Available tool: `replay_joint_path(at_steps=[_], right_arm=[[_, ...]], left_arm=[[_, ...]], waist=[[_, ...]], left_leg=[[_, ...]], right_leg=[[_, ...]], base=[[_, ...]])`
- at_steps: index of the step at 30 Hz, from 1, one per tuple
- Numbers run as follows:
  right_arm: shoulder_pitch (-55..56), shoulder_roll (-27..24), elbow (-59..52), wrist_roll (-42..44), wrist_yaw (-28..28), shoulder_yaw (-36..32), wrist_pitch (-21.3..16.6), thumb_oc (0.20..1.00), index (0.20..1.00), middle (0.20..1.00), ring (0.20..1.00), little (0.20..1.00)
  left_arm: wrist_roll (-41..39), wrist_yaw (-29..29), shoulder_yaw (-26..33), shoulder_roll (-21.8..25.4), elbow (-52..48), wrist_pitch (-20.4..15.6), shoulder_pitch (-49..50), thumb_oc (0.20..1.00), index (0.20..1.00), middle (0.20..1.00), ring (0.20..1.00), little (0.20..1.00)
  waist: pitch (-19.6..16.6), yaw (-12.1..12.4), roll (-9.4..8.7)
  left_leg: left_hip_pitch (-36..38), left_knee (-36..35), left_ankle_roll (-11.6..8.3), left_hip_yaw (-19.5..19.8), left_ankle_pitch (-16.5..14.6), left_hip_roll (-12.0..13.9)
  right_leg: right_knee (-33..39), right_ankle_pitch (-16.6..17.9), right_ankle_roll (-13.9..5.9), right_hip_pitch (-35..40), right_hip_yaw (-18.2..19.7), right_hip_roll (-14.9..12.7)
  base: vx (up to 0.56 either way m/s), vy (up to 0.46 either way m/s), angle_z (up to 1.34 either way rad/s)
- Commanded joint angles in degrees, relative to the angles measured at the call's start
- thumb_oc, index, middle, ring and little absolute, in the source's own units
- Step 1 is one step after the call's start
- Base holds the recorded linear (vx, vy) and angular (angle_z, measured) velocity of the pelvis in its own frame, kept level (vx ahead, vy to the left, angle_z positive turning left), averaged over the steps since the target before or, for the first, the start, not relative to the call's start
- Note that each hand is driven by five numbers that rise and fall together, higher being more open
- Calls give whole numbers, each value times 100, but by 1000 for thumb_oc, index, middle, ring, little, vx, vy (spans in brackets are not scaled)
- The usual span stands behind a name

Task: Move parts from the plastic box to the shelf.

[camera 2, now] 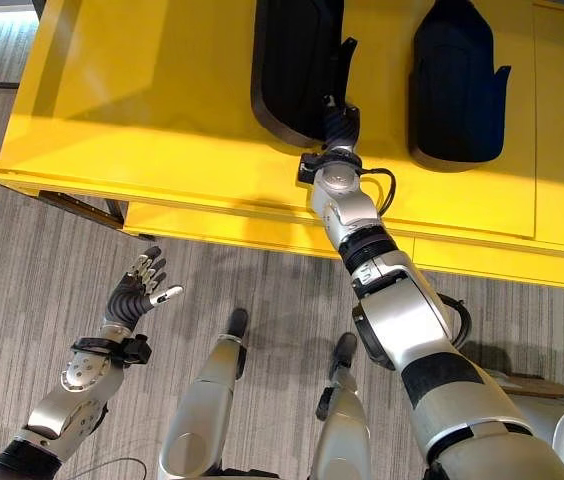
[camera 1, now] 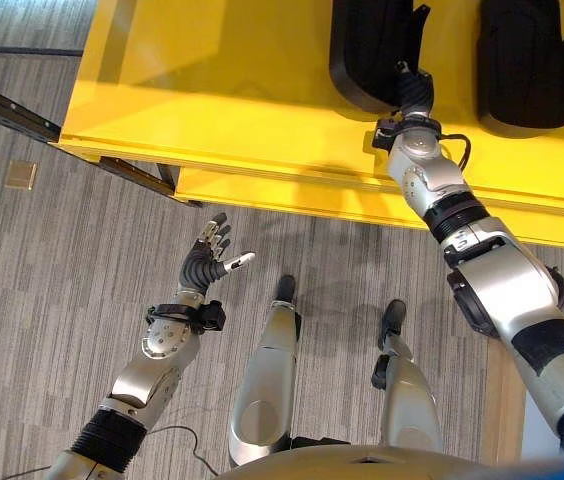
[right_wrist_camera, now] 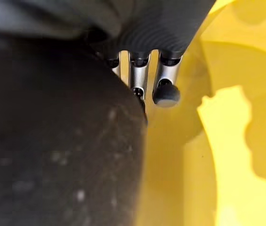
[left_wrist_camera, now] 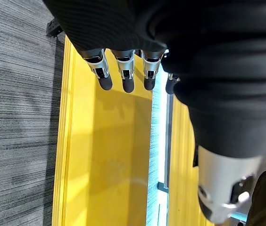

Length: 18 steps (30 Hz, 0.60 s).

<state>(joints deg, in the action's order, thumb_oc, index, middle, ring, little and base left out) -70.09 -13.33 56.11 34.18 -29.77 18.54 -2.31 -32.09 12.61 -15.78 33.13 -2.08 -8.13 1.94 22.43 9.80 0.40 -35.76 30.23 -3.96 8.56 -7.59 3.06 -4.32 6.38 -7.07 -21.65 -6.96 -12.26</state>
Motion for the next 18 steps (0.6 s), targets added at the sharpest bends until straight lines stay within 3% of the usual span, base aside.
replay_joint_path(at_steps=[1,18], right_arm=[[-544,-45,39,174,5,-89,-382,1000,1000,1000,1000,1000],[-426,5,-406,410,-47,-197,-591,1000,1000,1000,1000,1000]], left_arm=[[-34,57,-185,197,-202,-333,-57,1000,1000,1000,1000,1000],[-80,57,-228,215,-168,-311,-88,1000,1000,1000,1000,1000]], waist=[[124,129,115],[134,119,111]], left_leg=[[139,-819,54,-398,456,62],[149,-833,65,-394,455,48]], right_leg=[[-1270,-1280,-21,111,-202,-3],[-1237,-1266,-20,140,-200,-14]], base=[[0,0,0],[0,0,0]])
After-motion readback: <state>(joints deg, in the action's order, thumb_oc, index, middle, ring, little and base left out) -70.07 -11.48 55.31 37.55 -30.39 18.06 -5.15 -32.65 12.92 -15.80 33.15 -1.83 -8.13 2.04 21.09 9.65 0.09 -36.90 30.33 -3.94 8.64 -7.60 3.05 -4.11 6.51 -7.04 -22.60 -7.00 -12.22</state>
